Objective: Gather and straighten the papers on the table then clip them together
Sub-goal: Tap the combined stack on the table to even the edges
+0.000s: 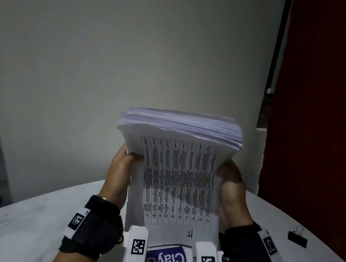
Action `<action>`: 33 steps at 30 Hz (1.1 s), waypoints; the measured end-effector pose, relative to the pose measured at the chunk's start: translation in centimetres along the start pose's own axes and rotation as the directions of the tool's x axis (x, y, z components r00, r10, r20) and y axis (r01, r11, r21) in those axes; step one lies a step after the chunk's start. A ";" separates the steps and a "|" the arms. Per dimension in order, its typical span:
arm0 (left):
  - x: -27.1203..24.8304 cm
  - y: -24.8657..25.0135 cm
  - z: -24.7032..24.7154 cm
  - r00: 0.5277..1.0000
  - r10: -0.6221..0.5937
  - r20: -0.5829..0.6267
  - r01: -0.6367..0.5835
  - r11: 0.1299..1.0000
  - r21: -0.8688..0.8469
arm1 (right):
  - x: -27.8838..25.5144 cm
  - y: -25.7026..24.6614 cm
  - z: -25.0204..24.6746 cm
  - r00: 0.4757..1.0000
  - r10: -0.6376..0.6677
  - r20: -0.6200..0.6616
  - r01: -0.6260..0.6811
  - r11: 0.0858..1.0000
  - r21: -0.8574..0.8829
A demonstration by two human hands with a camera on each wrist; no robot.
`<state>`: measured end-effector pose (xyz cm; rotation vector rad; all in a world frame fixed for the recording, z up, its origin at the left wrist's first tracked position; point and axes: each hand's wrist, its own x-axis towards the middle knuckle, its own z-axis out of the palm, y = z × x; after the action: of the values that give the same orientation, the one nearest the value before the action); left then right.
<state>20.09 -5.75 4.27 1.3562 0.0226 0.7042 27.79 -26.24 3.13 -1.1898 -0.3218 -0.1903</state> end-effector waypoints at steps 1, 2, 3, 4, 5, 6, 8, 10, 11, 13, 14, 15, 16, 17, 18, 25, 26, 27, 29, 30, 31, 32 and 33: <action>0.0 0.0 0.1 1.000 0.016 0.004 -0.016 1.000 0.015 | 0.0 0.0 0.1 1.000 -0.019 0.021 0.019 0.999 -0.026; 0.0 0.0 0.2 1.000 0.031 0.003 -0.031 0.999 0.035 | -0.1 -0.2 0.4 0.999 -0.018 0.048 0.022 0.997 -0.071; -0.1 -0.1 0.3 0.999 0.052 -0.003 -0.051 0.997 0.058 | 0.0 -0.4 0.4 0.997 -0.006 0.071 0.015 0.992 -0.123; -0.2 -0.1 0.4 0.997 0.079 -0.011 -0.077 0.994 0.081 | 0.3 -0.3 0.3 0.995 0.000 0.101 0.017 0.985 -0.170; -0.2 -0.1 0.5 0.994 0.108 -0.019 -0.106 0.989 0.102 | 0.4 -0.2 0.0 0.993 0.010 0.118 0.013 0.982 -0.190; -0.2 0.0 0.5 0.990 0.141 -0.024 -0.137 0.984 0.117 | 0.5 -0.2 -0.2 0.993 0.006 0.121 0.017 0.982 -0.186; -0.1 0.3 0.5 0.981 0.190 -0.035 -0.184 0.975 0.126 | 0.3 -0.5 -0.4 0.988 -0.067 0.140 0.088 0.985 -0.150; 0.0 0.6 0.5 0.976 0.212 -0.044 -0.205 0.971 0.125 | 0.0 -1.0 -0.5 0.980 -0.093 0.174 0.123 0.977 -0.175; 0.0 0.8 0.5 0.974 0.222 -0.041 -0.214 0.967 0.138 | -0.1 -1.2 -0.5 0.976 -0.097 0.195 0.135 0.972 -0.191; -0.1 1.0 0.4 0.971 0.238 -0.036 -0.228 0.957 0.177 | -0.2 -1.6 -0.5 0.963 -0.135 0.235 0.183 0.964 -0.195; -0.2 1.0 0.4 0.971 0.237 -0.037 -0.226 0.955 0.191 | -0.3 -1.8 -0.5 0.961 -0.138 0.239 0.185 0.964 -0.189; -0.4 1.2 0.5 0.972 0.234 -0.040 -0.221 0.955 0.198 | -0.4 -2.1 -0.5 0.965 -0.124 0.232 0.168 0.969 -0.180; -0.5 1.3 0.6 0.972 0.233 -0.042 -0.220 0.955 0.199 | -0.5 -2.3 -0.5 0.969 -0.105 0.222 0.146 0.974 -0.176; -0.6 1.4 0.6 0.971 0.236 -0.041 -0.224 0.954 0.200 | -0.6 -2.4 -0.5 0.972 -0.092 0.216 0.133 0.974 -0.181; -0.7 1.4 0.7 0.970 0.241 -0.035 -0.229 0.952 0.203 | -0.7 -2.5 -0.6 0.973 -0.086 0.216 0.129 0.972 -0.194; -0.4 0.6 1.0 0.967 0.255 0.025 -0.256 0.952 0.170 | -0.2 -2.7 -0.9 0.975 -0.079 0.209 0.122 0.972 -0.201; -0.4 0.0 0.9 0.973 0.229 0.030 -0.231 0.957 0.177 | -0.2 -2.4 -0.9 0.978 -0.053 0.204 0.091 0.978 -0.186; -0.3 -0.6 0.8 0.980 0.199 0.029 -0.201 0.961 0.189 | -0.1 -2.0 -0.9 0.980 -0.017 0.197 0.051 0.984 -0.169; 0.0 -1.7 0.3 0.991 0.130 0.019 -0.131 0.971 0.200 | 0.2 -0.9 -0.9 0.983 0.048 0.175 -0.020 0.987 -0.157; 0.2 -2.0 0.1 0.995 0.095 0.014 -0.096 0.976 0.197 | 0.4 -0.5 -0.9 0.987 0.065 0.149 -0.041 0.987 -0.157; 0.3 -2.2 0.0 0.998 0.058 0.009 -0.059 0.980 0.191 | 0.5 -0.3 -0.8 0.991 0.070 0.112 -0.053 0.987 -0.153; 0.5 -2.3 -0.1 1.000 0.021 0.005 -0.022 0.984 0.177 | 0.6 0.1 -0.8 0.994 0.077 0.075 -0.065 0.987 -0.148; 0.6 -2.4 -0.2 1.000 -0.011 0.002 0.011 0.988 0.154 | 0.7 0.2 -0.7 0.994 0.087 0.060 -0.078 0.987 -0.140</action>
<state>21.58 -5.37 2.32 1.5037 0.0839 0.7027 28.63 -26.83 2.90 -1.3457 -0.3209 -0.1024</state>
